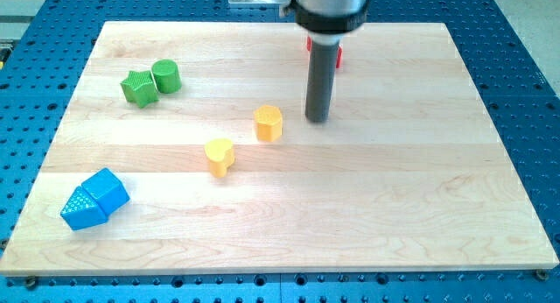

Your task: Move the green blocks to the red blocks

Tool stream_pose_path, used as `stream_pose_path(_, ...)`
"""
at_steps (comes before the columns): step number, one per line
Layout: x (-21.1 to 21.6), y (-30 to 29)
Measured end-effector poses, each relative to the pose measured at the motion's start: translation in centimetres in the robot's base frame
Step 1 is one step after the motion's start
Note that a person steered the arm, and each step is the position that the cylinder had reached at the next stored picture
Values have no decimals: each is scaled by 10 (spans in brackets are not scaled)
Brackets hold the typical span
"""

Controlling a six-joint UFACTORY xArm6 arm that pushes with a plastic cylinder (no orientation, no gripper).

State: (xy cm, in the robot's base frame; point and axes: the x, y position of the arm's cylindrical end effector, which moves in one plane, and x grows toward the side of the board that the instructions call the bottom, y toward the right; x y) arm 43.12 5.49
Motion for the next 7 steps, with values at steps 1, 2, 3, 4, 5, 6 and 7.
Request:
stream_pose_path(1, 18, 3)
stream_pose_path(2, 18, 15)
stream_pose_path(3, -4, 60)
stream_pose_path(4, -43, 79)
stream_pose_path(5, -75, 81)
stream_pose_path(6, -59, 58)
stream_pose_path(7, -36, -8)
